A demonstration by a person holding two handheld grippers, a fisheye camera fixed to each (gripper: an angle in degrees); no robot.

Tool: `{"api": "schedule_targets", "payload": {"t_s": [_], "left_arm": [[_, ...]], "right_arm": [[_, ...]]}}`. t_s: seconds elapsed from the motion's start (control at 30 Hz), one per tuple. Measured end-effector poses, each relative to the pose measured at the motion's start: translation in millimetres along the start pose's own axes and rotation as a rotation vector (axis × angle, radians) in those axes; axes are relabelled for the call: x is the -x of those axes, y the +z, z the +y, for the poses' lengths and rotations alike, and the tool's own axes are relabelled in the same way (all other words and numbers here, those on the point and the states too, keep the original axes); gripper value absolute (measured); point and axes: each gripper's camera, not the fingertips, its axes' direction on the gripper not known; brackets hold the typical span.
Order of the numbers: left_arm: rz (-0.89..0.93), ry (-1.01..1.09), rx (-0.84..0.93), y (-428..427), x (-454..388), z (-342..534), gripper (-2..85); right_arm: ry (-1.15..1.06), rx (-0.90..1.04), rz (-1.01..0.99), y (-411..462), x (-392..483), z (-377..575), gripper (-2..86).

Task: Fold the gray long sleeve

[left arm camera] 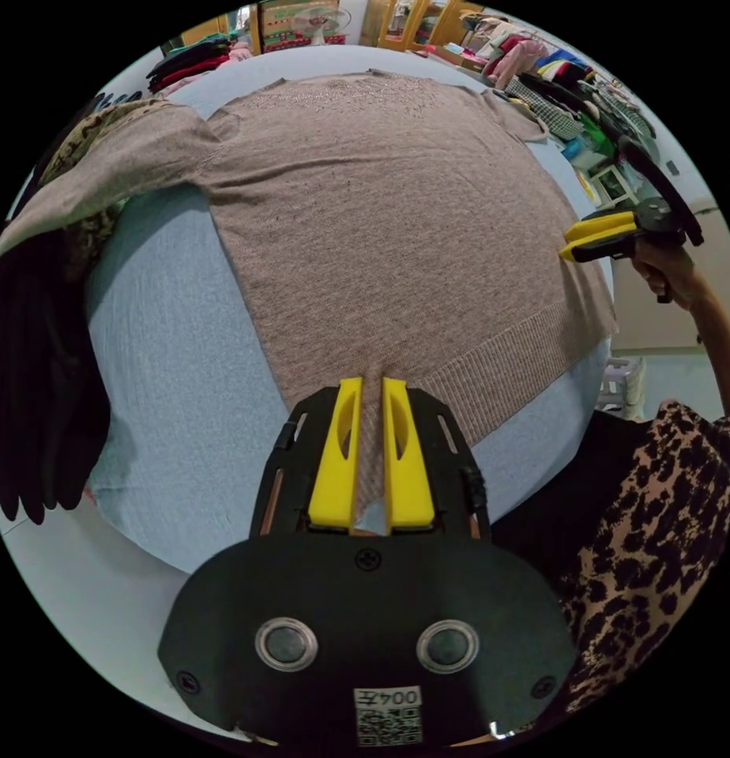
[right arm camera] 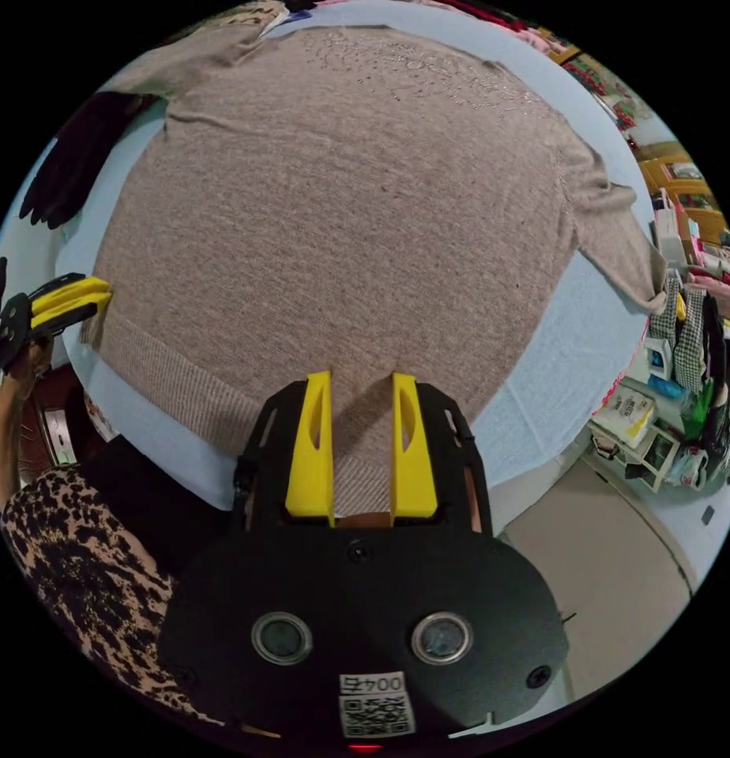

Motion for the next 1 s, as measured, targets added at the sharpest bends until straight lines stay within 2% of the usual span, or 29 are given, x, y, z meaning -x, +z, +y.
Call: {"api": "schedule_targets", "payload": {"t_s": [0.23,0.3,0.37,0.57,0.67,0.8,0.87,1.0], "left_arm": [[0.212,-0.126,-0.097,-20,34,26,8.0],[0.262,-0.193,-0.198,-47,54,33,8.5],[0.278,-0.297,-0.378,-99,99,42,9.4],[0.184,-0.572,-0.672,-212,248,58,11.0],[0.072,-0.701,-0.713,-245,309,56,11.4],[0.055,-0.812,-0.750,-268,355,50,11.0],[-0.007,-0.853,-0.740,-275,366,44,8.0],[-0.010,-0.862,-0.744,-276,365,42,3.9]], "right_arm": [[-0.008,0.064,-0.024,-26,-3,-30,11.1],[-0.009,0.075,-0.005,-31,0,-36,11.2],[-0.030,0.085,0.009,-39,5,-43,11.3],[-0.023,0.053,-0.007,-56,1,-50,11.2],[-0.025,0.040,-0.009,-63,0,-53,11.1],[-0.013,0.072,-0.009,-70,-1,-64,11.1],[-0.023,0.086,-0.006,-75,-1,-69,11.1],[-0.015,0.087,-0.027,-80,-5,-72,11.1]]}}
